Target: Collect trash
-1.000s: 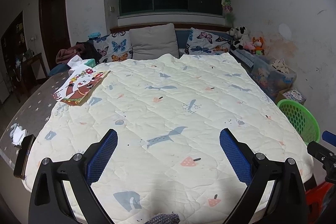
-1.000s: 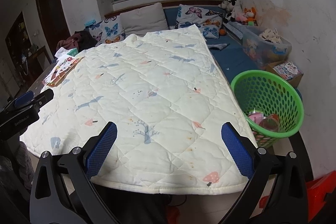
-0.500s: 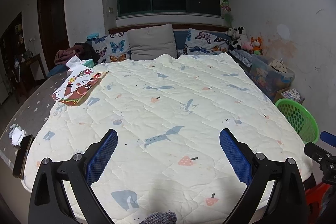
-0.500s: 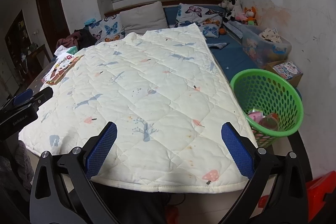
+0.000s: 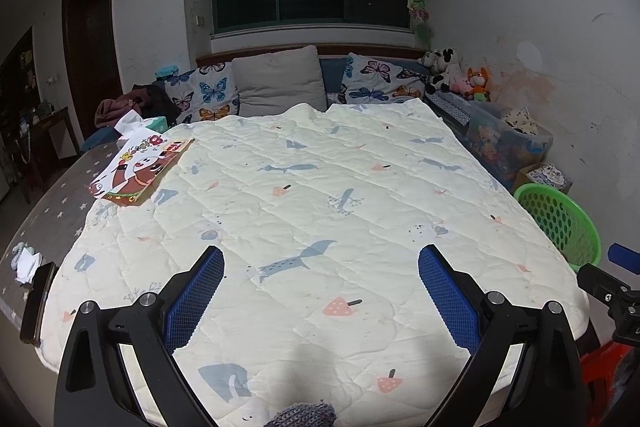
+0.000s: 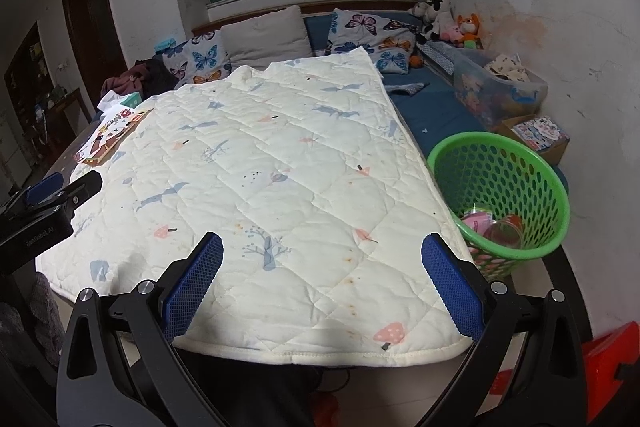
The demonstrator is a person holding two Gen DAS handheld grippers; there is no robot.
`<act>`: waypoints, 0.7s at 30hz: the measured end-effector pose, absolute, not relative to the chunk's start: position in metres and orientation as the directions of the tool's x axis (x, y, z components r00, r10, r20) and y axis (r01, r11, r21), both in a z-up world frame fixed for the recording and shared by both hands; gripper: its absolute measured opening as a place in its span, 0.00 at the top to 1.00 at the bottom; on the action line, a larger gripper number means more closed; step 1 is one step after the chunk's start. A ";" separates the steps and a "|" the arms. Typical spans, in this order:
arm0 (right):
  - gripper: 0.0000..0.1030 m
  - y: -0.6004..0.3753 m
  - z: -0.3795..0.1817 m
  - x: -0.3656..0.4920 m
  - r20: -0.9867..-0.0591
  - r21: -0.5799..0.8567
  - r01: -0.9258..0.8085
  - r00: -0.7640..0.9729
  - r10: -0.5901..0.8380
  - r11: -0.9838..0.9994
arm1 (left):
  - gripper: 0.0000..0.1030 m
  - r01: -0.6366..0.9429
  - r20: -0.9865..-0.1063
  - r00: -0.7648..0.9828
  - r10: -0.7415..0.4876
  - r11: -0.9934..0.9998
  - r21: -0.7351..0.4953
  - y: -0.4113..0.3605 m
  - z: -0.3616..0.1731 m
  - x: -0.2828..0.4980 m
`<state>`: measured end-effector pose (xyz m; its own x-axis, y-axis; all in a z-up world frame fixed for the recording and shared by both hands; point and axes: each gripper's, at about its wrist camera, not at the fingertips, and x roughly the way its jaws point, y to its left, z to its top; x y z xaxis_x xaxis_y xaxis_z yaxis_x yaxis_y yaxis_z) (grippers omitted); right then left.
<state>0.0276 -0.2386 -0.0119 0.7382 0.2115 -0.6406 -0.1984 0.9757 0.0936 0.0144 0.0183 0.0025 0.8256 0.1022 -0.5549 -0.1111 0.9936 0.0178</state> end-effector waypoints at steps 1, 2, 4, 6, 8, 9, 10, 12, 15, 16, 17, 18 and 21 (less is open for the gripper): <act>0.04 -0.239 -0.012 0.027 -0.640 0.092 -0.197 0.739 0.209 0.976 | 0.08 -0.111 -0.554 0.826 0.103 0.994 0.019 0.017 0.002 0.014; 0.04 -0.239 -0.012 0.026 -0.640 0.091 -0.197 0.739 0.209 0.976 | 0.08 -0.108 -0.555 0.826 0.100 0.994 0.018 0.016 0.002 0.015; 0.04 -0.239 -0.011 0.026 -0.640 0.091 -0.195 0.740 0.208 0.977 | 0.08 -0.099 -0.556 0.826 0.092 0.995 0.019 0.014 0.002 0.015; 0.04 -0.240 -0.011 0.026 -0.638 0.090 -0.194 0.742 0.206 0.977 | 0.08 -0.092 -0.557 0.826 0.087 0.996 0.020 0.011 0.001 0.015; 0.04 -0.241 -0.011 0.025 -0.639 0.091 -0.191 0.742 0.204 0.977 | 0.08 -0.084 -0.559 0.825 0.082 0.996 0.022 0.009 0.000 0.016; 0.04 -0.242 -0.012 0.025 -0.638 0.091 -0.189 0.742 0.203 0.978 | 0.08 -0.083 -0.558 0.826 0.082 0.996 0.023 0.007 0.000 0.015; 0.04 -0.242 -0.012 0.025 -0.639 0.092 -0.187 0.742 0.202 0.978 | 0.08 -0.080 -0.559 0.825 0.079 0.997 0.022 0.007 -0.001 0.016; 0.04 -0.243 -0.013 0.025 -0.642 0.093 -0.186 0.740 0.202 0.978 | 0.08 -0.078 -0.560 0.825 0.077 0.997 0.022 0.005 -0.001 0.016; 0.04 -0.242 -0.012 0.026 -0.641 0.090 -0.183 0.741 0.198 0.979 | 0.08 -0.076 -0.561 0.825 0.075 0.997 0.021 0.005 -0.001 0.015; 0.04 -0.243 -0.012 0.026 -0.641 0.091 -0.182 0.741 0.197 0.979 | 0.08 -0.076 -0.561 0.825 0.074 0.997 0.020 0.005 -0.001 0.015; 0.04 -0.243 -0.012 0.026 -0.641 0.092 -0.183 0.742 0.199 0.979 | 0.08 -0.075 -0.560 0.825 0.074 0.997 0.021 0.004 -0.001 0.015; 0.04 -0.243 -0.011 0.026 -0.640 0.091 -0.182 0.742 0.197 0.979 | 0.08 -0.074 -0.560 0.825 0.074 0.997 0.022 0.004 -0.001 0.015; 0.04 -0.244 -0.012 0.026 -0.643 0.089 -0.179 0.741 0.194 0.980 | 0.08 -0.070 -0.561 0.825 0.068 0.997 0.019 0.003 -0.001 0.016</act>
